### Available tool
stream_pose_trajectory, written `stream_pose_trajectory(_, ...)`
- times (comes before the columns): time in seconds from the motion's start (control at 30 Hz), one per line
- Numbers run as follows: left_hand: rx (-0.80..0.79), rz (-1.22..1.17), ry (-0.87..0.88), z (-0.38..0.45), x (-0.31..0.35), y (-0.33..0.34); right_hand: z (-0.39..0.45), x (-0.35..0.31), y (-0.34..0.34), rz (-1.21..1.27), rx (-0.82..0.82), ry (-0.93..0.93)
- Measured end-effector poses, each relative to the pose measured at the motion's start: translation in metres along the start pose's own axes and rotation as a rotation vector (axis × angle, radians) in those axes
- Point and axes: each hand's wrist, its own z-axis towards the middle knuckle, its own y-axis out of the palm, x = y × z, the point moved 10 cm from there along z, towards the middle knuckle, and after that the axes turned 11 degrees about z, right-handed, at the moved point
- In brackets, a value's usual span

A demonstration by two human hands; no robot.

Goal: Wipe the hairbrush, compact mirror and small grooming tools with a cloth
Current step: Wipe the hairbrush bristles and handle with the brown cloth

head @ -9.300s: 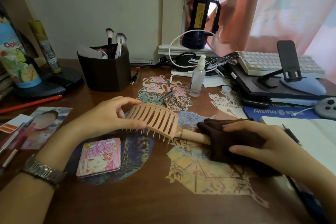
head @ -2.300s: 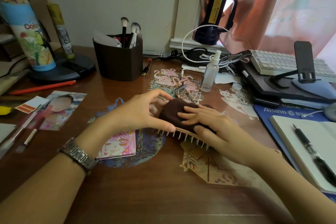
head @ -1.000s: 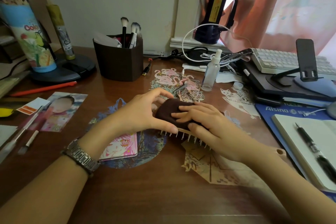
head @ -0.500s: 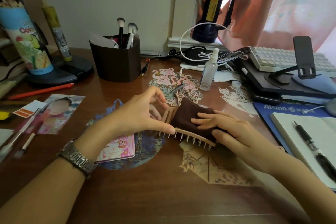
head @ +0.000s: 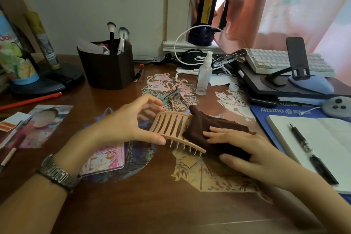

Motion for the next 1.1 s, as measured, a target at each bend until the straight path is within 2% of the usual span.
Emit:
stream_pose_trajectory(0.23, 0.016, -0.002, 0.025, 0.001, 0.003, -0.001, 0.0, 0.0, -0.003, -0.044, 0.005, -0.026)
stream_pose_trajectory(0.63, 0.15, -0.277, 0.075, -0.013, -0.008, -0.055, -0.002, 0.006, -0.016, 0.045, 0.068, 0.053)
stream_pose_trajectory(1.1, 0.114, -0.297, 0.056, -0.02, -0.028, -0.063, -0.001, 0.003, -0.009, 0.08, 0.064, 0.096)
